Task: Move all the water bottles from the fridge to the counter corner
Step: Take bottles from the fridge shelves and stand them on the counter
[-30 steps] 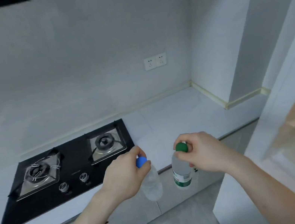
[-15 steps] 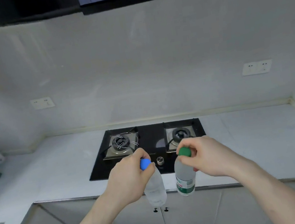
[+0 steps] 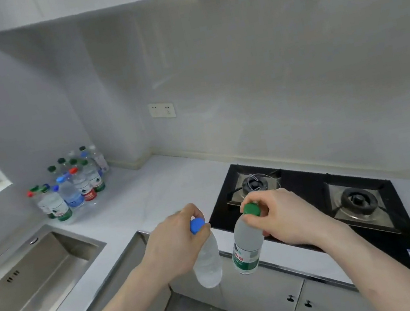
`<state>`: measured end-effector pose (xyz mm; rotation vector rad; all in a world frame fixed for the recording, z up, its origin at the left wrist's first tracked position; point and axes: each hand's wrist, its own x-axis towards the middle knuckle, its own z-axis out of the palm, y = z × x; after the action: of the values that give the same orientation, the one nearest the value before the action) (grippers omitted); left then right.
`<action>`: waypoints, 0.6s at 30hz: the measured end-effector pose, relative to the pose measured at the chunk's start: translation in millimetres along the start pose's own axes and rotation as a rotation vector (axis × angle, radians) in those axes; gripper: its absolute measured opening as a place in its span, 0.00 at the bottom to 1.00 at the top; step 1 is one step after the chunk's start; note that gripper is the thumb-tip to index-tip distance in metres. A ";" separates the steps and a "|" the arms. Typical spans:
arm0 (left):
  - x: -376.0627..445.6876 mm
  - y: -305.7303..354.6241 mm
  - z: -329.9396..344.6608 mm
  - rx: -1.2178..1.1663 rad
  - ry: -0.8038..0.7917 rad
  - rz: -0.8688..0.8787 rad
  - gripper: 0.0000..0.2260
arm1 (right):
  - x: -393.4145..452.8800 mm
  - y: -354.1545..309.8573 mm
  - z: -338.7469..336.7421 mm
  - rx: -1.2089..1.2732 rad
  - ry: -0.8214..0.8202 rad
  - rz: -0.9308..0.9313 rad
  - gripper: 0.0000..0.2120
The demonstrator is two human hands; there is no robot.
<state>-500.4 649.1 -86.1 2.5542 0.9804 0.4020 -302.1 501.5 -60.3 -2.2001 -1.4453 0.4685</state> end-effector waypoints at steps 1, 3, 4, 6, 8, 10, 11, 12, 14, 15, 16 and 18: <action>0.8 -10.6 -4.0 0.000 0.008 -0.024 0.06 | 9.6 -8.8 3.7 -0.012 -0.017 -0.013 0.05; 2.3 -33.2 -11.6 0.000 0.034 -0.064 0.06 | 32.1 -25.1 11.8 -0.012 -0.046 -0.051 0.06; 3.2 -45.4 -15.7 -0.002 0.043 -0.093 0.06 | 46.0 -33.1 17.4 -0.009 -0.064 -0.076 0.06; 5.4 -67.7 -21.7 -0.009 0.058 -0.153 0.06 | 70.7 -47.1 28.0 -0.012 -0.101 -0.114 0.06; 9.0 -88.3 -27.4 -0.004 0.065 -0.213 0.06 | 95.8 -60.5 39.2 -0.020 -0.135 -0.145 0.07; 15.3 -108.1 -33.3 0.004 0.074 -0.263 0.06 | 123.3 -73.0 50.7 -0.010 -0.173 -0.172 0.07; 20.2 -118.5 -35.9 0.010 0.085 -0.282 0.06 | 138.1 -79.1 56.4 -0.002 -0.191 -0.188 0.07; 25.9 -127.6 -39.1 0.019 0.091 -0.306 0.06 | 153.6 -84.1 62.0 0.003 -0.207 -0.207 0.08; 39.7 -145.1 -46.6 0.049 0.103 -0.347 0.06 | 184.9 -94.4 71.3 0.010 -0.234 -0.242 0.08; 45.5 -151.3 -49.6 0.062 0.104 -0.355 0.06 | 196.3 -98.3 73.6 0.010 -0.244 -0.256 0.08; 54.4 -159.6 -53.8 0.073 0.103 -0.371 0.06 | 212.8 -102.5 76.9 0.015 -0.258 -0.269 0.07; 73.3 -175.0 -62.5 0.103 0.106 -0.393 0.06 | 243.1 -110.1 81.5 0.031 -0.273 -0.292 0.07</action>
<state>-573.5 834.7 -97.9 2.3657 1.5400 0.3824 -333.7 778.4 -74.8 -1.9122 -1.8529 0.7012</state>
